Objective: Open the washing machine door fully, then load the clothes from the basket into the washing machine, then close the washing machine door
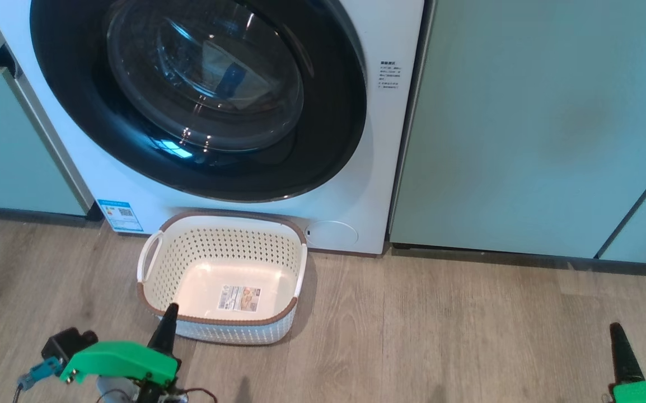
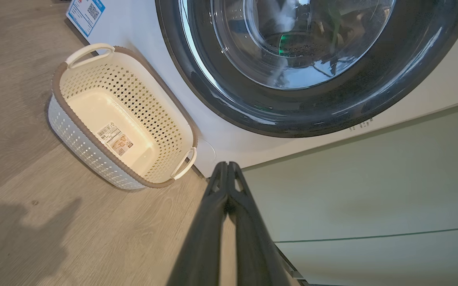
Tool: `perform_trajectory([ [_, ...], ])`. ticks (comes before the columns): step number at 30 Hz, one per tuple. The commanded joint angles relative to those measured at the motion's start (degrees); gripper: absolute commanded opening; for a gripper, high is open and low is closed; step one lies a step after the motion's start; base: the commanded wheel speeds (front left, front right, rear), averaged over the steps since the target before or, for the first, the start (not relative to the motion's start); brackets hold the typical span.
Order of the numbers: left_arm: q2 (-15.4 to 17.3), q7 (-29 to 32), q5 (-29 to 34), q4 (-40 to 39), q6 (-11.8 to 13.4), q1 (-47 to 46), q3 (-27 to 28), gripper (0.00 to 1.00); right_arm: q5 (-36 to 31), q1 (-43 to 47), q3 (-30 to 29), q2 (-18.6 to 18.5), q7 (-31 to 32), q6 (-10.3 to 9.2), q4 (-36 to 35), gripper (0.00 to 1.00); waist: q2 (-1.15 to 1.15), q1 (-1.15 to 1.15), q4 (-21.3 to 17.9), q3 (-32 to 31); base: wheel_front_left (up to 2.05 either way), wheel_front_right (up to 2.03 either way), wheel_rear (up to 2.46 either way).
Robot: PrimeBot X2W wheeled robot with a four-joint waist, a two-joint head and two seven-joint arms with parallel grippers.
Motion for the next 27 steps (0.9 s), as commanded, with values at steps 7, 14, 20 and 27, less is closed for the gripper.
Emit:
perform_trajectory([
  [7,0.04,1.51,-5.65,-3.40,-0.07,-3.28,2.08,0.00,6.23,-4.27,0.10,-0.13,1.60,0.00,-2.33,0.00,0.00,0.00,0.19,0.30,0.00,0.00,0.00],
  [14,-0.32,2.69,-9.73,-4.45,-0.07,-3.35,2.55,0.00,10.68,-5.02,-0.09,-0.13,2.78,0.00,-2.60,0.00,0.00,0.00,0.34,0.54,0.00,0.00,0.00],
  [20,-0.62,3.70,-13.21,-5.34,-0.07,-3.41,2.95,0.00,14.49,-5.67,-0.25,-0.13,3.79,0.00,-2.83,0.00,0.00,0.00,0.47,0.75,0.00,0.00,0.00],
  [27,-0.93,4.71,-16.71,-6.24,-0.08,-3.48,3.35,0.00,18.31,-6.31,-0.42,-0.14,4.80,0.00,-3.06,0.00,0.00,0.00,0.60,0.96,0.00,0.00,0.00],
])
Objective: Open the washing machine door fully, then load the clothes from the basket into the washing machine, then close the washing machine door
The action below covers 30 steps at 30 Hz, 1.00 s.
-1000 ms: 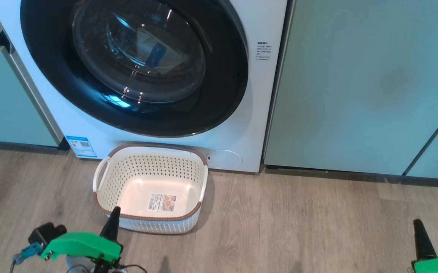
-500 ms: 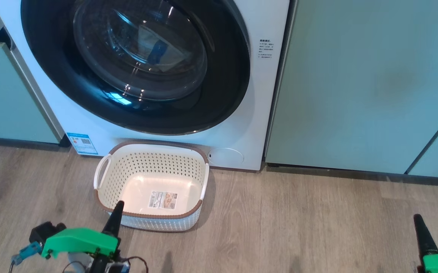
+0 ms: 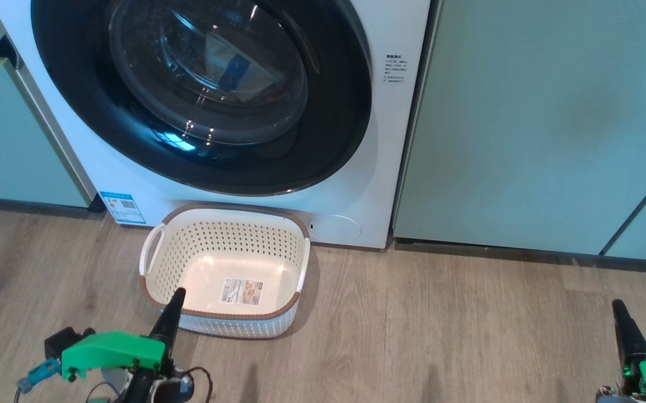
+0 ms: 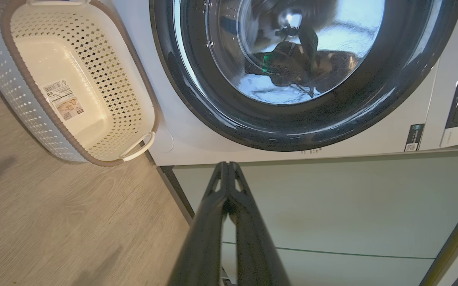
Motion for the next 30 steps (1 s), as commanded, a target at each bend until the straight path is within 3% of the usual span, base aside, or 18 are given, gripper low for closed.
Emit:
perform_trajectory([
  [1,0.37,0.33,-1.09,-2.22,-0.08,-3.34,1.81,0.00,1.32,-3.42,0.72,-0.15,0.52,0.00,-2.13,0.00,0.00,0.00,0.02,0.02,0.00,0.00,0.00],
  [21,-0.71,3.87,-13.32,-5.35,-0.09,-3.56,3.22,0.00,14.68,-5.68,0.15,-0.16,4.04,0.00,-2.93,0.00,0.00,0.00,0.47,0.75,0.00,0.00,0.00],
  [30,-0.72,3.91,-13.49,-5.39,-0.09,-3.57,3.23,0.00,14.86,-5.71,0.15,-0.16,4.09,0.00,-2.94,0.00,0.00,0.00,0.48,0.76,0.00,0.00,0.00],
])
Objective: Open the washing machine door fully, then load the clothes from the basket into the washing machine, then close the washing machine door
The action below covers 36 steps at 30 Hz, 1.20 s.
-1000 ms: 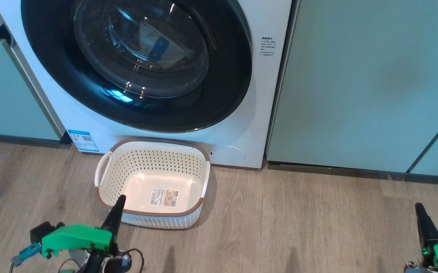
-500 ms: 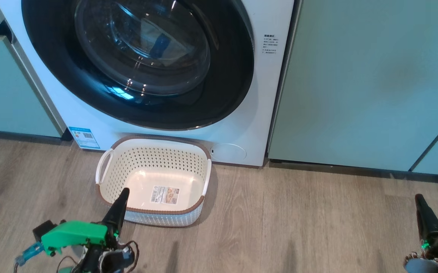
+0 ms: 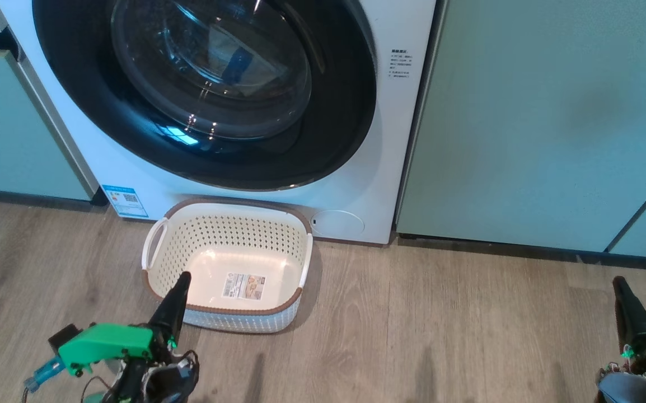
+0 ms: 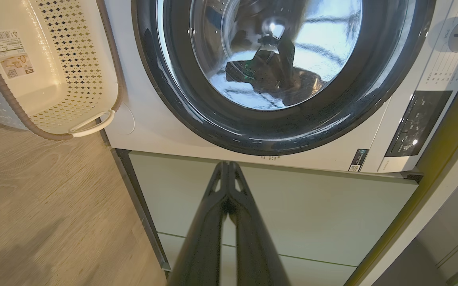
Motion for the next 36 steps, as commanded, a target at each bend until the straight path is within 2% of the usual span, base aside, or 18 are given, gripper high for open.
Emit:
perform_trajectory([
  [1,0.36,0.36,-0.28,-2.01,-0.09,-3.22,2.09,0.00,0.43,-3.10,0.86,-0.16,0.34,0.01,-2.10,0.00,0.00,0.00,0.00,-0.01,0.00,0.00,0.00],
  [36,0.36,0.36,-0.29,-2.01,-0.09,-3.22,2.08,0.00,0.44,-3.09,0.87,-0.16,0.33,0.01,-2.10,0.00,0.00,0.00,0.00,-0.01,0.00,0.00,0.00],
])
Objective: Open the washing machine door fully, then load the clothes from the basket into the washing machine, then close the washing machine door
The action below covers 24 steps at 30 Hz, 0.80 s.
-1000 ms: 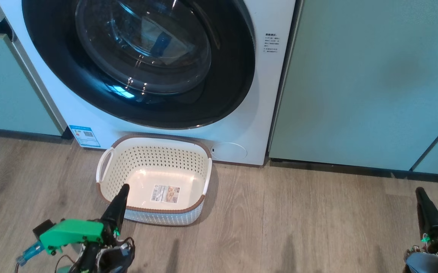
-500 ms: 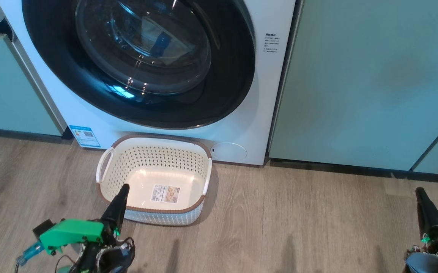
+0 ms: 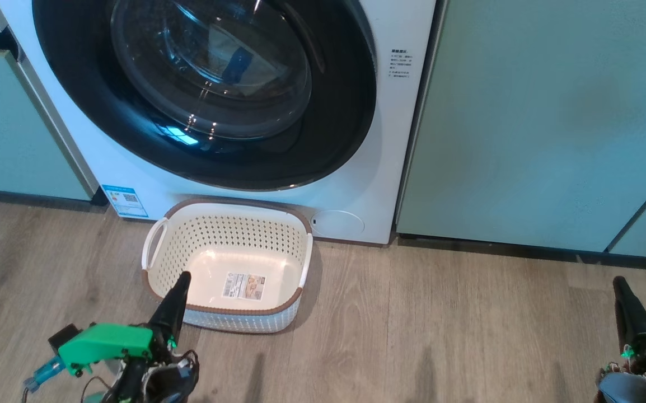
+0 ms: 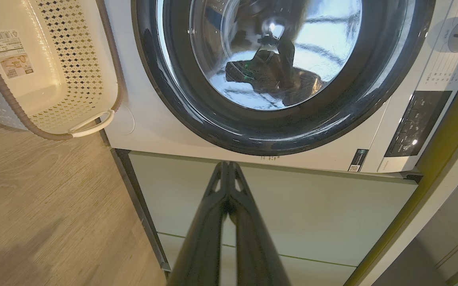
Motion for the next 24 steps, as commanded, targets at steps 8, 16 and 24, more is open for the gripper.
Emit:
perform_trajectory([
  [8,0.38,0.35,-0.29,-1.99,-0.09,-3.21,2.01,0.00,0.44,-3.09,0.88,-0.16,0.33,0.01,-2.10,0.00,0.00,0.00,0.00,0.00,0.00,0.00,0.00],
  [16,0.38,0.35,-0.29,-1.99,-0.09,-3.21,2.01,0.00,0.44,-3.09,0.88,-0.16,0.33,0.01,-2.10,0.00,0.00,0.00,0.00,0.00,0.00,0.00,0.00],
  [24,0.38,0.35,-0.29,-1.99,-0.09,-3.21,2.01,0.00,0.45,-3.09,0.88,-0.16,0.33,0.01,-2.10,0.00,0.00,0.00,0.00,0.00,0.00,0.00,0.00],
])
